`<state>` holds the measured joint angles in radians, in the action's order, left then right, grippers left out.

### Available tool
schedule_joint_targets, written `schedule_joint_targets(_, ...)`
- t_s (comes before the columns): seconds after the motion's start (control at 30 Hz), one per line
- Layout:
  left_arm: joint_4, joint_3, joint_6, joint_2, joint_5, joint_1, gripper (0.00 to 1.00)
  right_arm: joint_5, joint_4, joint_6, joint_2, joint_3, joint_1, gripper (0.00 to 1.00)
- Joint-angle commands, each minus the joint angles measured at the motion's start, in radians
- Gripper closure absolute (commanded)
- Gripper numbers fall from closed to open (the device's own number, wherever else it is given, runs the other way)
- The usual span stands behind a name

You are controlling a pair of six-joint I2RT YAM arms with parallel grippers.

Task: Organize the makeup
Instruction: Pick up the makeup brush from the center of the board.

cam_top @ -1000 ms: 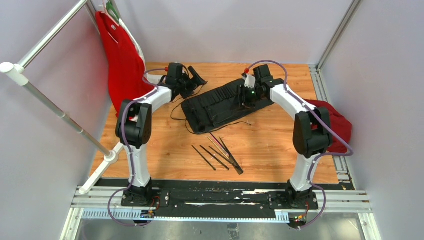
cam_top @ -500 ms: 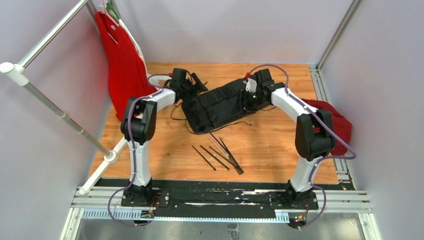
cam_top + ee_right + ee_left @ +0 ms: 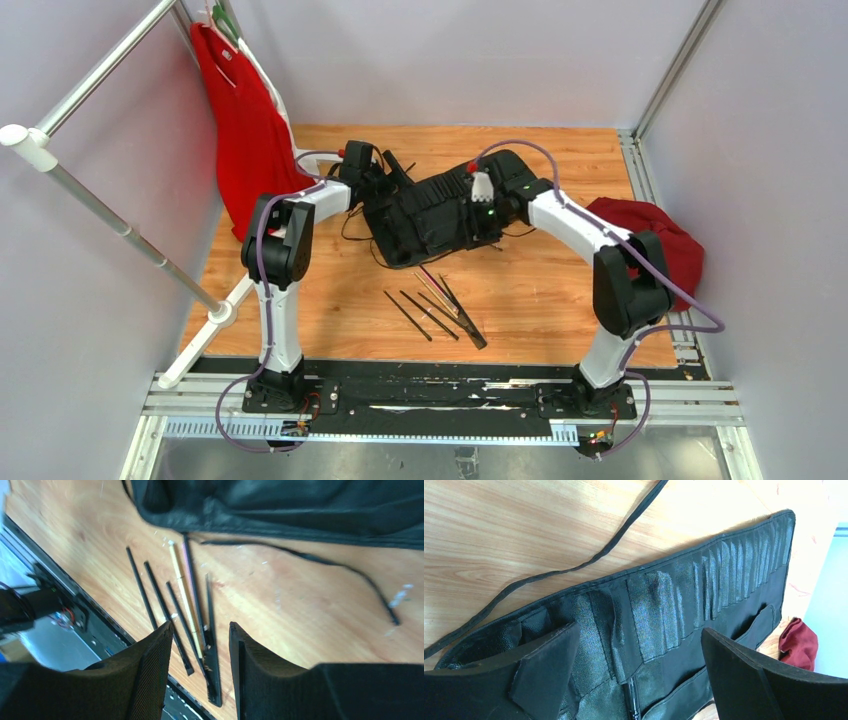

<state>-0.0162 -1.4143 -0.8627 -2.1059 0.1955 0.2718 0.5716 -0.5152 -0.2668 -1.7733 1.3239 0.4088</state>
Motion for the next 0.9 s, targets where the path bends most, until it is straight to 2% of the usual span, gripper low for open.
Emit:
schedule_joint_targets(0.0, -0.063, 0.032, 0.037, -0.016, -0.03, 0.005, 0.02, -0.185, -0.063, 0.076, 0.095, -0.041, 0.156, 0.55)
schedule_joint_targets(0.23, -0.075, 0.031, 0.043, -0.02, -0.029, 0.004, 0.02, -0.433, -0.06, 0.104, 0.174, -0.129, 0.389, 0.56)
schedule_joint_targets(0.47, -0.088, 0.025, 0.043, -0.022, -0.026, 0.005, 0.02, -0.551, 0.036, 0.123, 0.181, -0.213, 0.538, 0.57)
schedule_joint_targets(0.67, -0.105, 0.014, 0.048, -0.029, -0.021, 0.004, 0.02, -0.576, 0.14, 0.137, 0.134, -0.254, 0.602, 0.58)
schedule_joint_targets(0.87, -0.11, 0.013, 0.05, -0.029, -0.022, 0.005, 0.02, -0.568, 0.153, 0.141, 0.062, -0.206, 0.668, 0.59)
